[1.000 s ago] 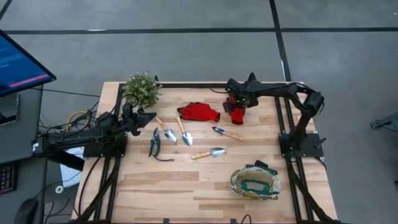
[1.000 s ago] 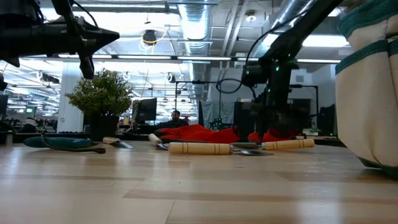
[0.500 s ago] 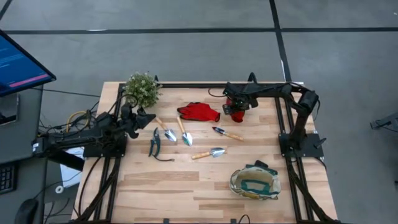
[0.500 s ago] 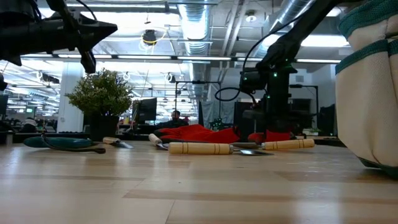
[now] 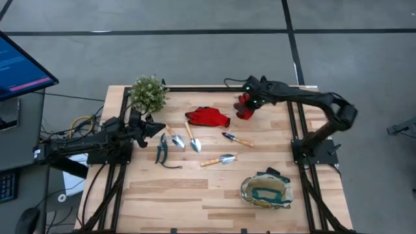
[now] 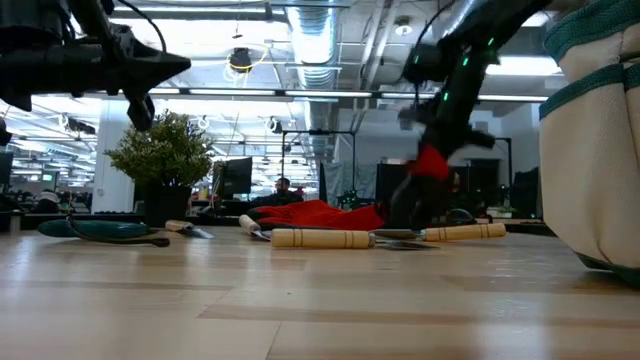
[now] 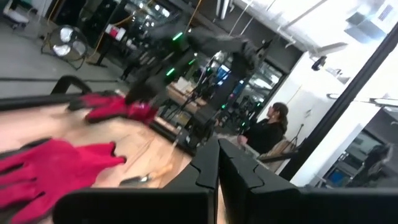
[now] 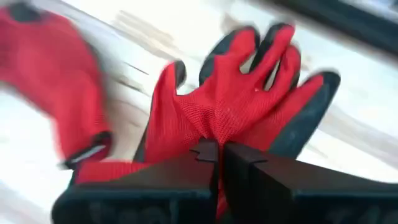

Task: Pick & Place Garden tools in Gardening bag
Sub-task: Put the red glove into the gardening bag

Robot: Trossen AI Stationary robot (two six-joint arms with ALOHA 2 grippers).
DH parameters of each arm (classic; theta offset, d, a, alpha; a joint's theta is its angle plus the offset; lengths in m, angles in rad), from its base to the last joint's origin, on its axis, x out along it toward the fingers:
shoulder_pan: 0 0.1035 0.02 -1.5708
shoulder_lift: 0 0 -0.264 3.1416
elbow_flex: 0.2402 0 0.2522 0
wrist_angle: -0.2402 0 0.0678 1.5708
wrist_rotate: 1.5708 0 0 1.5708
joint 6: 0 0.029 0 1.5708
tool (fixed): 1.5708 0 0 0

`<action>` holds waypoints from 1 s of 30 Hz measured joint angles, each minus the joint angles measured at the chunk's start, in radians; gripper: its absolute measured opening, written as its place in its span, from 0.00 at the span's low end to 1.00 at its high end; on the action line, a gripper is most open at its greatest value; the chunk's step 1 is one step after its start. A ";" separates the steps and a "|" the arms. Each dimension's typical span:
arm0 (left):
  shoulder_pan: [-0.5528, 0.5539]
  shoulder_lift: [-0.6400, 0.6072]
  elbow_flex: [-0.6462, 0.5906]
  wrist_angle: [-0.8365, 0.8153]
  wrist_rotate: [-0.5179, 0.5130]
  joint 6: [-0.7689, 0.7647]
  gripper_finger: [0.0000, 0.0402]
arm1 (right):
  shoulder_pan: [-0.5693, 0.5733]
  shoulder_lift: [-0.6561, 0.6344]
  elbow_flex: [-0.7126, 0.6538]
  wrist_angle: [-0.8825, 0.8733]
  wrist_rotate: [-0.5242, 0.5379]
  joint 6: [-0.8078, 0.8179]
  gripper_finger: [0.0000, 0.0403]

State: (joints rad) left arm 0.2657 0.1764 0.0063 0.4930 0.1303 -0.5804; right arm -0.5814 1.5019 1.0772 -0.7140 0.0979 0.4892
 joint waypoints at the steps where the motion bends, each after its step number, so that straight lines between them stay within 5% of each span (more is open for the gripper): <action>1: 0.000 0.000 0.000 -0.007 0.000 0.000 0.02 | 0.003 -0.027 0.001 -0.020 0.001 0.000 0.00; 8: 0.000 0.000 0.000 -0.007 -0.001 -0.002 0.01 | -0.020 -0.072 -0.018 -0.157 0.005 -0.028 0.00; 18: 0.000 0.000 0.000 0.002 0.047 -0.058 0.01 | 0.005 0.027 -0.137 -0.169 0.004 -0.124 0.04; 23: 0.001 -0.029 0.000 0.006 0.104 -0.079 0.01 | 0.007 0.032 -0.142 -0.155 -0.076 -0.099 0.26; 30: 0.053 -0.070 0.000 -0.059 0.103 -0.056 0.01 | -0.013 -0.022 -0.142 -0.154 -0.067 -0.046 0.70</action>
State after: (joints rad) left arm 0.3185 0.1069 0.0063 0.4339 0.2333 -0.6365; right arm -0.5946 1.4799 0.9356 -0.8680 0.0309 0.4428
